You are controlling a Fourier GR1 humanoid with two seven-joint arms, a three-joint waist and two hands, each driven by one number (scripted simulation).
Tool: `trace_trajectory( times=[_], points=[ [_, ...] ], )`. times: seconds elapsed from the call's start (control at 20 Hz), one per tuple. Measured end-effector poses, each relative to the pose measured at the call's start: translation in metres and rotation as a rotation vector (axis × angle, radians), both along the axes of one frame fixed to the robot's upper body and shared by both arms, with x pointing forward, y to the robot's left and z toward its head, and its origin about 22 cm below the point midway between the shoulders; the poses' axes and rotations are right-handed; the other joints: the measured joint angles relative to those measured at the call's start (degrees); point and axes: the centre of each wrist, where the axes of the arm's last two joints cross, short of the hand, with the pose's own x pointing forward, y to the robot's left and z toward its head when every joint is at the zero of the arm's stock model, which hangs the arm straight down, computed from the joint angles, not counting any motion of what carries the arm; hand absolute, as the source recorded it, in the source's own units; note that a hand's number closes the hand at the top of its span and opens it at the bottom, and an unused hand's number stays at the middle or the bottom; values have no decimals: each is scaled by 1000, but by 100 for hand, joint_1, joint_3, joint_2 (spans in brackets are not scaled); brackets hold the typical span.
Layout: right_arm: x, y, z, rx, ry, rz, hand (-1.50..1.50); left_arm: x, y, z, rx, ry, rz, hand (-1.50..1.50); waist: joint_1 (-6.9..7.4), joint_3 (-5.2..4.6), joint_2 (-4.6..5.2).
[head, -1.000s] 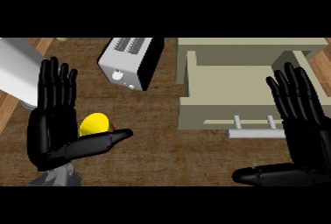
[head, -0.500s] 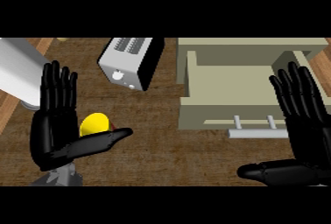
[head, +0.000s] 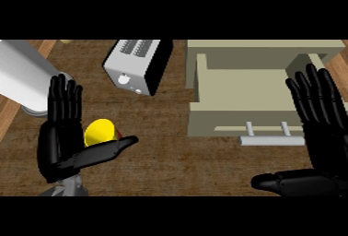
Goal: Pick up the cup, place it into the drawer and close the drawer
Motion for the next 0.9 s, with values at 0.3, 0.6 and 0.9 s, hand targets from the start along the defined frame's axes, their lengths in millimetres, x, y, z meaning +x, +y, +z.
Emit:
trace_trajectory(
  times=[0.3,0.6,0.9],
  points=[
    [1,1,0,4,3,-7,-150,-6,15,-26,0,60,30,-150,3,0,1],
    [1,-4,4,1,9,-6,-150,-12,25,-55,3,100,82,-150,3,0,2],
    [3,0,3,4,6,-1,-150,-19,40,-87,2,127,96,-150,5,-1,2]
  ],
)
